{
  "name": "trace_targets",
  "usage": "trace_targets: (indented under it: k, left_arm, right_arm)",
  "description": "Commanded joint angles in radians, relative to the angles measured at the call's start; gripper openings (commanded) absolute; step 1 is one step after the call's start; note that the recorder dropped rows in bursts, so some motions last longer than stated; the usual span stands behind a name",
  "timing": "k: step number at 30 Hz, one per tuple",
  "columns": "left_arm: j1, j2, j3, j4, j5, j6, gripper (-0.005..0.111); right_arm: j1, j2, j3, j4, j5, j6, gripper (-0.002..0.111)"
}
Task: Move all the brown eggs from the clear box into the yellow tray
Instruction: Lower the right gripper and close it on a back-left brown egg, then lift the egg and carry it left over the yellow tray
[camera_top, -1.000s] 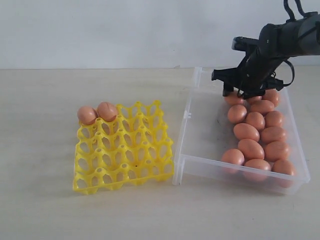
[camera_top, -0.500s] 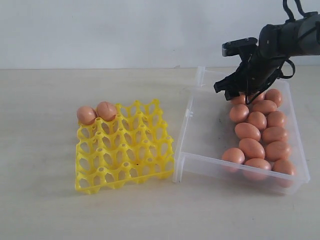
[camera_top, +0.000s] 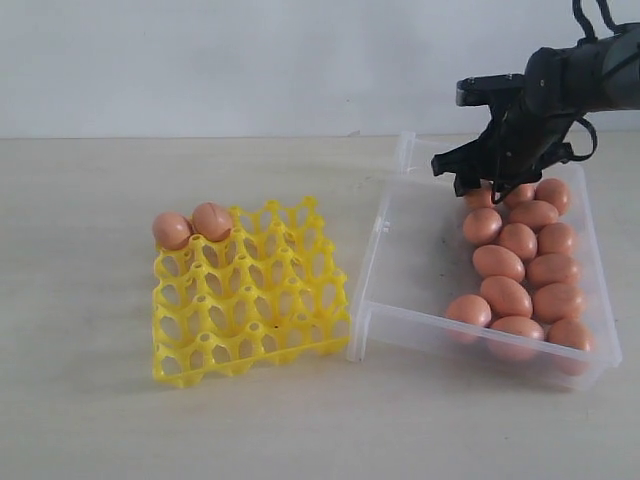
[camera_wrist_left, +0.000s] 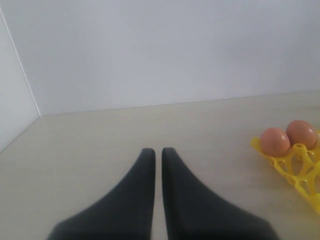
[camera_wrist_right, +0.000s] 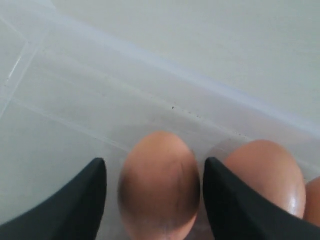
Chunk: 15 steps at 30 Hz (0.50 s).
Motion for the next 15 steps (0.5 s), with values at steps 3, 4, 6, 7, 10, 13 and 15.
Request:
trace_targets:
  k: [3,4,6,7,10,13,15]
  left_arm:
    - [-0.008,-0.001,0.004,0.0,-0.003,-0.005,0.004]
    - [-0.008,-0.001,0.004,0.0,-0.003,-0.005,0.004]
    - [-0.008,-0.001,0.004,0.0,-0.003,-0.005,0.004]
    - [-0.008,-0.001,0.004,0.0,-0.003,-0.005,0.004]
    - [-0.008,-0.001,0.004,0.0,-0.003,-0.005,0.004]
    - [-0.008,-0.001,0.004,0.0,-0.003,-0.005,0.004]
    - [-0.008,-0.001,0.004,0.0,-0.003,-0.005,0.004]
  right_arm:
    - [-0.016,0.003,0.004,-0.02,0.016,0.009,0.052]
    - [-0.016,0.007,0.004,-0.02,0.016,0.009,0.052]
    - [-0.016,0.012,0.004,-0.02,0.016,0.009,0.044]
    - [-0.016,0.014,0.004,-0.02,0.016,0.009,0.039]
    - [-0.016,0.018,0.004,-0.02,0.002,0.009,0.013]
    - [-0.016,0.018,0.004,-0.02,-0.052,0.009,0.0]
    - [-0.013,0.018,0.006,-0.01,-0.104,0.009,0.0]
